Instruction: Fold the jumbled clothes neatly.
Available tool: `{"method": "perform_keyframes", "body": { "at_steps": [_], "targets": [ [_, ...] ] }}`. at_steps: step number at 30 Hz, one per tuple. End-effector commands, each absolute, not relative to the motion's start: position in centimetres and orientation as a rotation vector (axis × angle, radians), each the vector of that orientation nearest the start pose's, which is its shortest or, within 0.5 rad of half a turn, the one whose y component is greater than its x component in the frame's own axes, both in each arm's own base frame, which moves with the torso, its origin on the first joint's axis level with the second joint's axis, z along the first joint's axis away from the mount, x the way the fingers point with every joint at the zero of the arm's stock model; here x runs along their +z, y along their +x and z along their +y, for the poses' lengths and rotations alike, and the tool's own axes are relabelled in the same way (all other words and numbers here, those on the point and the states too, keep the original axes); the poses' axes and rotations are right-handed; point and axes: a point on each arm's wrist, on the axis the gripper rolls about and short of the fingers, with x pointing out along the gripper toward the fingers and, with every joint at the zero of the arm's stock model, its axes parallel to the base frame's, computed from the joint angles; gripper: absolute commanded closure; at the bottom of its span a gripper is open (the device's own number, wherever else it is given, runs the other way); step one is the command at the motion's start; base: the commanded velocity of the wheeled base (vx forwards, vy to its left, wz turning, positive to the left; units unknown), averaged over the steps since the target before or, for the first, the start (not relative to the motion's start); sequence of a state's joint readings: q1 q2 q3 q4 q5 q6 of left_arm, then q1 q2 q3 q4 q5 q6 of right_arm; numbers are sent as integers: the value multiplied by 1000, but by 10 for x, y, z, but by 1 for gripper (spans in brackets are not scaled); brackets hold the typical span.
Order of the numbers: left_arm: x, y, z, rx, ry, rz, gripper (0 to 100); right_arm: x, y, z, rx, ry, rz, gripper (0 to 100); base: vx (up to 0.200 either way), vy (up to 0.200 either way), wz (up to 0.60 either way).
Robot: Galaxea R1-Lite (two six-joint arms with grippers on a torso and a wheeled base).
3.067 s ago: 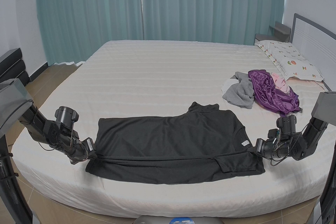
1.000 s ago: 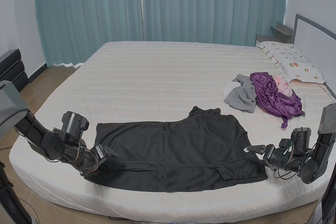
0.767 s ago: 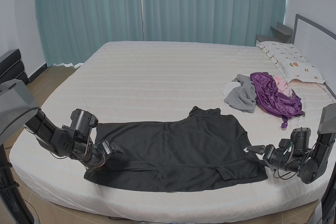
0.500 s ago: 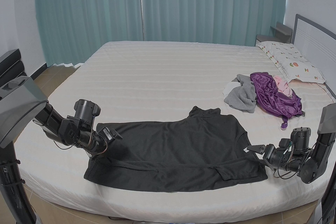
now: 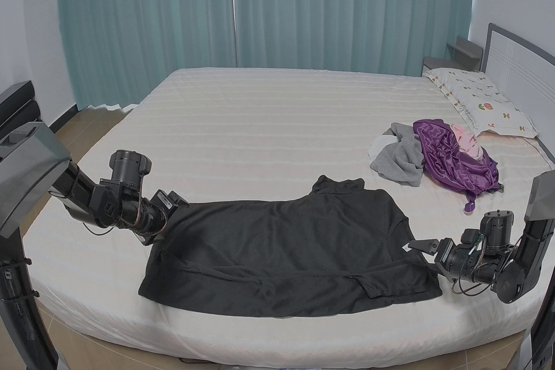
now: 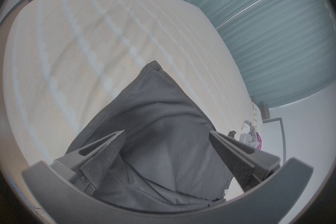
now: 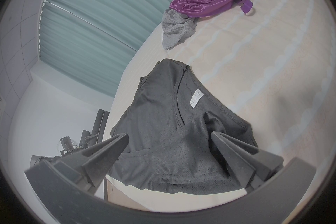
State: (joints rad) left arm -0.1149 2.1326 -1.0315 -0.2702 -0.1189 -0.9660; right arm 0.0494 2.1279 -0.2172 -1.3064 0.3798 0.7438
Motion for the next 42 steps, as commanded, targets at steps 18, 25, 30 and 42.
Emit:
{"method": "perform_keyframes", "body": {
  "at_steps": [18, 25, 30, 42],
  "targets": [
    [33, 329, -35, 113, -762, 998, 0, 2, 254, 23, 178, 807, 756, 0, 0, 0, 0],
    [25, 339, -33, 120, -762, 990, 0, 0, 255, 23, 176, 806, 760, 0, 0, 0, 0],
    [14, 346, -34, 132, -756, 1001, 0, -2, 254, 26, 181, 801, 773, 0, 0, 0, 0],
    [46, 322, -16, 169, -783, 929, 100, -1, 253, 26, 189, 804, 747, 0, 0, 0, 0]
  ]
}}
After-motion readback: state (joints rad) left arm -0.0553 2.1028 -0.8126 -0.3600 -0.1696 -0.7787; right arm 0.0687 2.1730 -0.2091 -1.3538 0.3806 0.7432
